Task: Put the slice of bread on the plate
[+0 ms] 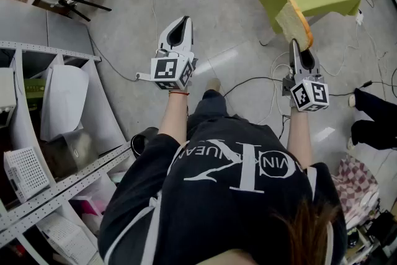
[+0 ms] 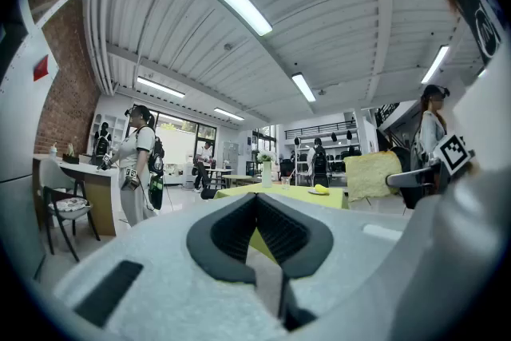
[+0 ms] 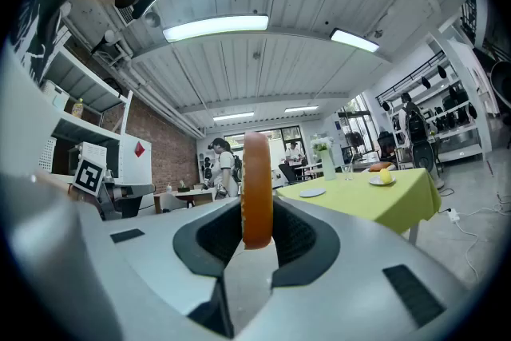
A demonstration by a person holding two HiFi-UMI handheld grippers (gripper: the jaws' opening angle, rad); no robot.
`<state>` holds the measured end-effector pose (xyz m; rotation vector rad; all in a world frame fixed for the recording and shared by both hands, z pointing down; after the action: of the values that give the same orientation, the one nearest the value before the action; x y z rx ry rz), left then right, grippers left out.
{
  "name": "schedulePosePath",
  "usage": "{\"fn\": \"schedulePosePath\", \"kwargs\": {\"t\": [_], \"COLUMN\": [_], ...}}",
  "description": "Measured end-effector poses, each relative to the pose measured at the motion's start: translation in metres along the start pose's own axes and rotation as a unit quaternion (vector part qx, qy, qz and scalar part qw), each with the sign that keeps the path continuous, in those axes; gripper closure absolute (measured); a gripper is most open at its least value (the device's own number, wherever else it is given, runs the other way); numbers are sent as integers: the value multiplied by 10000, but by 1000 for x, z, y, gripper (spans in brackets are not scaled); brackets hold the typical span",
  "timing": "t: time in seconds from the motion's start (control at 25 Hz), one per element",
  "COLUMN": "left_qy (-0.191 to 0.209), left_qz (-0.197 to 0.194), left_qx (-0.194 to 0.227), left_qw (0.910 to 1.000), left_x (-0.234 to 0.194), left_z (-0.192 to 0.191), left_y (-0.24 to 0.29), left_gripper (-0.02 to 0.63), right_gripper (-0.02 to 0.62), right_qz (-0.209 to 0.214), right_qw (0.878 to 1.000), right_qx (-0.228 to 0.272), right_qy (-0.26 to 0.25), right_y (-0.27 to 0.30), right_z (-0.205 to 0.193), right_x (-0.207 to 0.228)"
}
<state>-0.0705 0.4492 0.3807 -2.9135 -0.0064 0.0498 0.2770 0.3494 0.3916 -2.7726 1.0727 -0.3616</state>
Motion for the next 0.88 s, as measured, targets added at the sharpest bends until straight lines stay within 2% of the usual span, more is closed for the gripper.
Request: {"fn": "schedulePosePath", "kwargs": {"t": [0.48, 0.68, 0.88], "left_qy": [-137, -194, -262], "left_qz": [-113, -318, -569], "left_qx": [-140, -204, -114], "left_qw": [9997, 9991, 9980], "left_x": [-18, -47, -85], "left_z": [-15, -24, -28], "left_y": [28, 61, 105], "left_gripper": [597, 597, 597], "right_gripper": [505, 505, 503], "right_qz": [-159, -363, -681], "right_qw": [9998, 9993, 9975], "right_qx": [-94, -95, 132], "right_qy": [44, 57, 155], "right_y": [28, 57, 91], "right_z": [-13, -23, -32], "right_x": [4, 1, -4]}}
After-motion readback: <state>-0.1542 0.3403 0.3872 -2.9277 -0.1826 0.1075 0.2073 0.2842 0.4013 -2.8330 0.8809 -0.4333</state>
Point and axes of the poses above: the fingertips, and each gripper's own axes: y forward along the fingers, x to its right, z out of its top, the point moved 6 cm from there along -y, backward along the fingers, and after that the axes turned 13 degrees about x, right-handed, at the moved point
